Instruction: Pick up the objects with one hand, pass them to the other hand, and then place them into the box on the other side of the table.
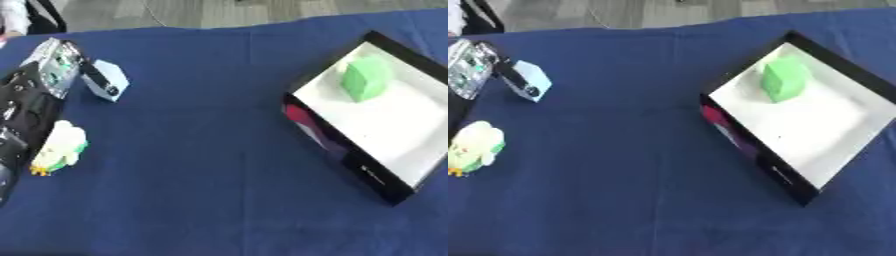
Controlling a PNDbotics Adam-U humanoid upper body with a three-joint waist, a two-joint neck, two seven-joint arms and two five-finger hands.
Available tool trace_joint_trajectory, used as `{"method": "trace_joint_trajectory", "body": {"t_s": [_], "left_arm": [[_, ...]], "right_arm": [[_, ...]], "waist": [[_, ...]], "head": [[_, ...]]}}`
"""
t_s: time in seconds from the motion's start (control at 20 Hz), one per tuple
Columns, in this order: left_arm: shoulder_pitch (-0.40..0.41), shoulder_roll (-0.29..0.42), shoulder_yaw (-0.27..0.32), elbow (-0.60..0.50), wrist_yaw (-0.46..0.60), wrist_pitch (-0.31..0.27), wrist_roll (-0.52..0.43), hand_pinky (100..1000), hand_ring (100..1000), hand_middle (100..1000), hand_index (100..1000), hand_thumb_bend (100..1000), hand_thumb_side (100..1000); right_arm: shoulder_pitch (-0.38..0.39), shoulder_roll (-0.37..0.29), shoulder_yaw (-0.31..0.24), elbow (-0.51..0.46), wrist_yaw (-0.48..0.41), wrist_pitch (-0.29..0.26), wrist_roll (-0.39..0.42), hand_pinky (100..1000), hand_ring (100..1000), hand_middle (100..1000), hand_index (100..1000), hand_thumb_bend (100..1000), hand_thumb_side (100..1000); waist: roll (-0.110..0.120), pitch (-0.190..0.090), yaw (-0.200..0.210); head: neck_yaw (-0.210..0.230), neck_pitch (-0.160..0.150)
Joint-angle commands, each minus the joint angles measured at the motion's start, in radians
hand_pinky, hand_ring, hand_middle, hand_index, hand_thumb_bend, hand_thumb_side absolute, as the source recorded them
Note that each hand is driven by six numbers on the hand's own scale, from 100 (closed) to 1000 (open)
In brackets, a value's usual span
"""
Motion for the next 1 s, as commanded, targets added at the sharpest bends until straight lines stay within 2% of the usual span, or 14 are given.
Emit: {"method": "trace_joint_trajectory", "body": {"t_s": [0.05,0.3,0.55,0.85,1.0], "left_arm": [[-0.025,0.020,0.009,-0.011,0.002,0.086,-0.052,916,906,791,621,451,100],[-0.027,0.022,0.006,-0.012,0.005,0.098,-0.034,883,874,761,559,393,100],[-0.028,0.031,-0.012,-0.042,-0.008,0.101,-0.028,858,850,753,539,399,100],[-0.020,0.054,-0.035,-0.143,-0.002,0.105,-0.021,838,806,709,520,374,100],[-0.007,0.067,-0.042,-0.213,0.022,0.108,-0.014,823,777,676,507,310,100]], "right_arm": [[-0.006,-0.019,-0.013,-0.004,0.008,-0.001,0.004,1000,964,873,970,246,231],[-0.002,-0.018,-0.015,-0.001,0.011,-0.001,0.005,1000,964,873,971,246,231],[0.000,-0.021,-0.015,-0.002,0.007,-0.003,0.006,1000,964,873,970,244,230],[0.007,-0.023,-0.018,-0.003,0.003,-0.006,0.002,1000,964,872,970,244,229],[0.010,-0.024,-0.020,-0.007,0.001,-0.009,0.000,1000,963,872,970,243,226]], "waist": [[0.003,-0.005,0.002],[0.002,-0.008,0.005],[0.000,-0.015,0.010],[-0.005,-0.022,0.015],[-0.009,-0.026,0.017]], "head": [[-0.004,-0.007],[-0.004,-0.004],[-0.007,-0.001],[-0.013,0.000],[-0.019,0.000]]}}
